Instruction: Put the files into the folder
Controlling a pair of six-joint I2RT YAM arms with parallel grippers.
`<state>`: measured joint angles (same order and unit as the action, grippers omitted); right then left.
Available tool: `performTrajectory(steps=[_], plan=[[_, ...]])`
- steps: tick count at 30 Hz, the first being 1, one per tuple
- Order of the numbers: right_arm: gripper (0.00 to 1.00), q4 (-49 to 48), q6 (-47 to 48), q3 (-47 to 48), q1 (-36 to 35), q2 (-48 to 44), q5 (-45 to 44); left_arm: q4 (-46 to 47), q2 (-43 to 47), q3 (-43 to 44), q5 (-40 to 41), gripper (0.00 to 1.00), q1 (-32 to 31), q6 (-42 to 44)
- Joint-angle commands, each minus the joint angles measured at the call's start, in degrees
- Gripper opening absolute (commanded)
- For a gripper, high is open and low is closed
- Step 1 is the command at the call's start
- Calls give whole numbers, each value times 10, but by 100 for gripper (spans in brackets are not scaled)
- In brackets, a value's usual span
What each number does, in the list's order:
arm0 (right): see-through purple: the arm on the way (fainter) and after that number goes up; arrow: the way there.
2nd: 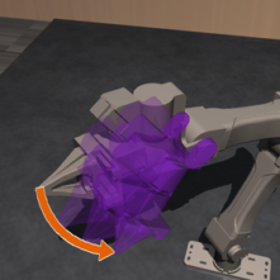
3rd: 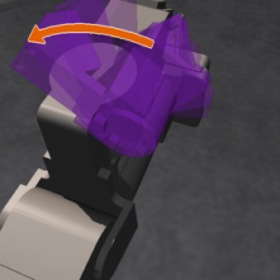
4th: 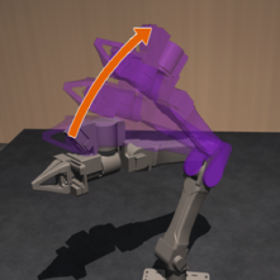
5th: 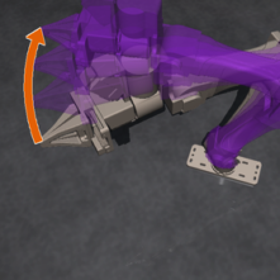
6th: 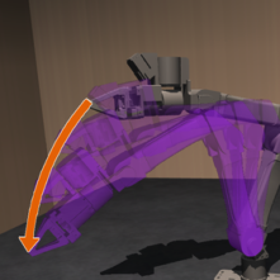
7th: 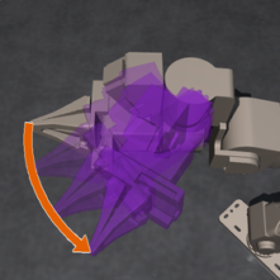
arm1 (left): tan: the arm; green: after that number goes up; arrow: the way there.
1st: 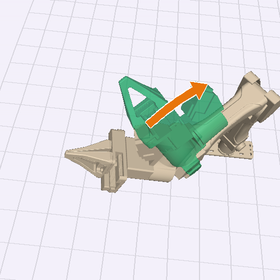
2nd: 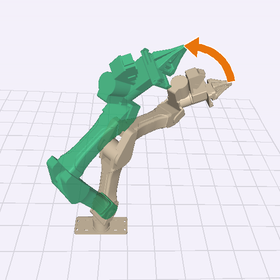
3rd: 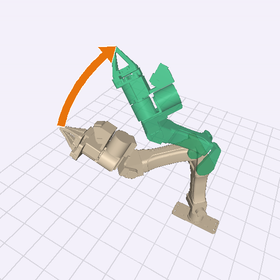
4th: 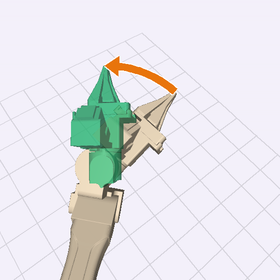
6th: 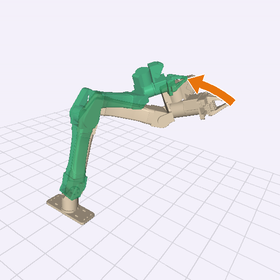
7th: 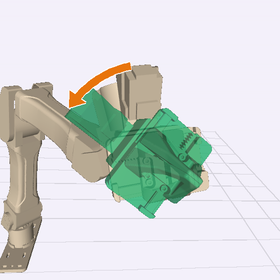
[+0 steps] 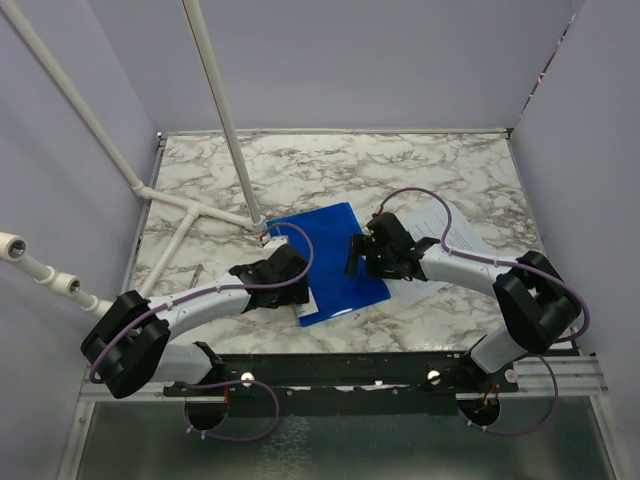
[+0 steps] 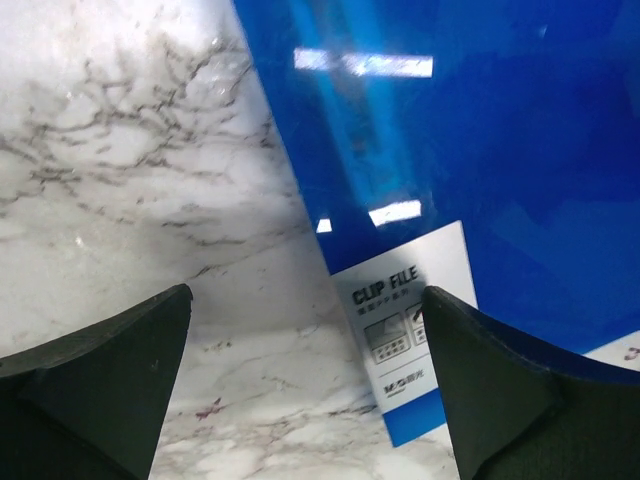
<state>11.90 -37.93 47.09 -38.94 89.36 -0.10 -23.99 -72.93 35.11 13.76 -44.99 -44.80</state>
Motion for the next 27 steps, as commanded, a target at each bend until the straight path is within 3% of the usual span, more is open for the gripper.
performTrajectory(steps=[1,10,27], plan=[[100,29,8,-7,5,-2,-54,31,-34,-7,2,99,3,4],[100,39,11,-36,24,-10,-91,36,-65,-7,9,99,3,5],[100,50,57,-45,141,-32,-103,27,-33,-24,15,99,2,6]])
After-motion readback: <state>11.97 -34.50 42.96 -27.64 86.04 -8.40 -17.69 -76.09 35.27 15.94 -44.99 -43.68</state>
